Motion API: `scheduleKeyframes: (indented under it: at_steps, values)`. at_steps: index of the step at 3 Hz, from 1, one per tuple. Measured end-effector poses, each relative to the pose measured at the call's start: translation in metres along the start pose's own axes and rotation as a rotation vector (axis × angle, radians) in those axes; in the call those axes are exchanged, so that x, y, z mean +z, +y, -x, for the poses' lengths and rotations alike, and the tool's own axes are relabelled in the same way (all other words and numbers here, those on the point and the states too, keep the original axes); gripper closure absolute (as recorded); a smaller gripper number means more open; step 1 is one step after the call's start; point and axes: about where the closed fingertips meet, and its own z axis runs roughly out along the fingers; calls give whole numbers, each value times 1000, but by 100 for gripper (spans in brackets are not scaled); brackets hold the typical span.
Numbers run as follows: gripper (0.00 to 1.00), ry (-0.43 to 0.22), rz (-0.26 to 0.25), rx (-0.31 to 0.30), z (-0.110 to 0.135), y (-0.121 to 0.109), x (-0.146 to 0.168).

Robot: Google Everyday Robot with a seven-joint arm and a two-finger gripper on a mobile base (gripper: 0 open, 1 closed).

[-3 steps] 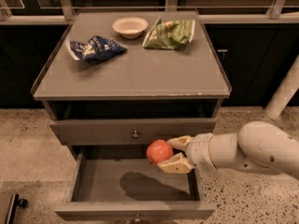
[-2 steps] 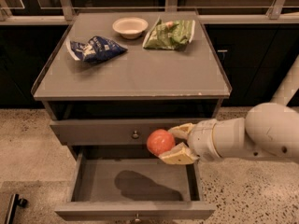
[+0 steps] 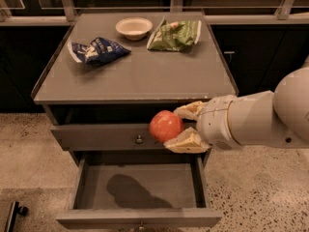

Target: Pick apple from middle drawer and place on counter

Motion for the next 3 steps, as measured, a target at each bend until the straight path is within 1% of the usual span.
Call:
scheduleKeyframes:
  at_steps: [1,2,3]
  values:
    - [100,0,0,0,0,0,0]
    - [100,-31,1,-22,6,-6,7]
    - [100,-49,2,-73,15,-35,10]
